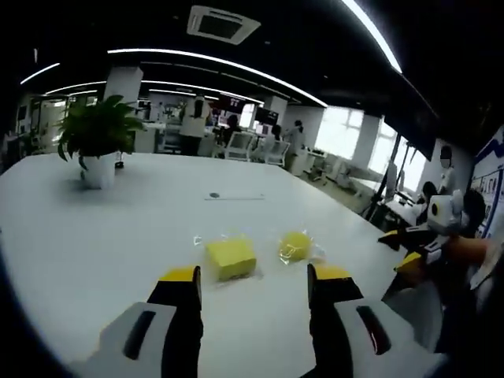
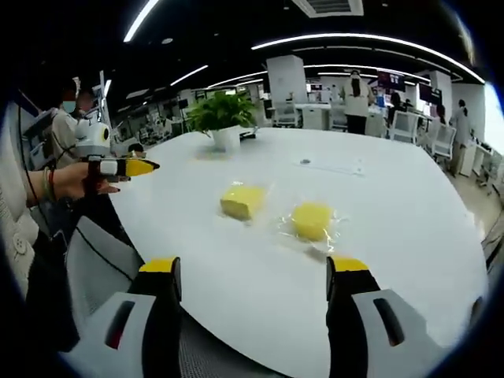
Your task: Compare the silicone blocks by pressing each to a similar depth, holding the contact briefly, and releasing to observe deformation and rebound differences across the visible hardness samples.
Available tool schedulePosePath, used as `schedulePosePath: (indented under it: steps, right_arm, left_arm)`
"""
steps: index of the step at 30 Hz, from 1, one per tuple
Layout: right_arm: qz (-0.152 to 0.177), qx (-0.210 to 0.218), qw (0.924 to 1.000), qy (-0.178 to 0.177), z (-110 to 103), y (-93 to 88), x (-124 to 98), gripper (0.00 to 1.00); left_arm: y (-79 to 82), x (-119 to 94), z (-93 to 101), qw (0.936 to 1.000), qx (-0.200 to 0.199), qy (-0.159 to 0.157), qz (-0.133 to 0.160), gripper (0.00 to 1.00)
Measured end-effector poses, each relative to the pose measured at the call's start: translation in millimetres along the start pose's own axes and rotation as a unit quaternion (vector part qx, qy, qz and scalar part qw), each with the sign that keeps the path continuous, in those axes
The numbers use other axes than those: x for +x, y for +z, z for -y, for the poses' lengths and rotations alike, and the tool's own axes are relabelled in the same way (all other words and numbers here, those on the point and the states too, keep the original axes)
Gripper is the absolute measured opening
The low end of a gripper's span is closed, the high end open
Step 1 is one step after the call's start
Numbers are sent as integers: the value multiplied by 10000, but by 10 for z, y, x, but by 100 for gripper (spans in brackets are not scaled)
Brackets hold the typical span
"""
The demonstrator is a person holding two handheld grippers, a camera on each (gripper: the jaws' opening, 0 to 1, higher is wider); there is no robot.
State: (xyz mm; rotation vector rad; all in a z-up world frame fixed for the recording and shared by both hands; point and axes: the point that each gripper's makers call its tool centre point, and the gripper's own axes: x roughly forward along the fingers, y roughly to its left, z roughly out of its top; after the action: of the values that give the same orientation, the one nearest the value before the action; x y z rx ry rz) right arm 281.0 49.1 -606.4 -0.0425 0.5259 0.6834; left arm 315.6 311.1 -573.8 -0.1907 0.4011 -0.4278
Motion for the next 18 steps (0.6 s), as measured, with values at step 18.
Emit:
schedulePosePath:
  steps: [18]
  right_arm:
    - [345,455,9983,-100,-13,-19,-81,67]
  left_arm:
    - [-126,-233,2,9995,-206,213,95,52]
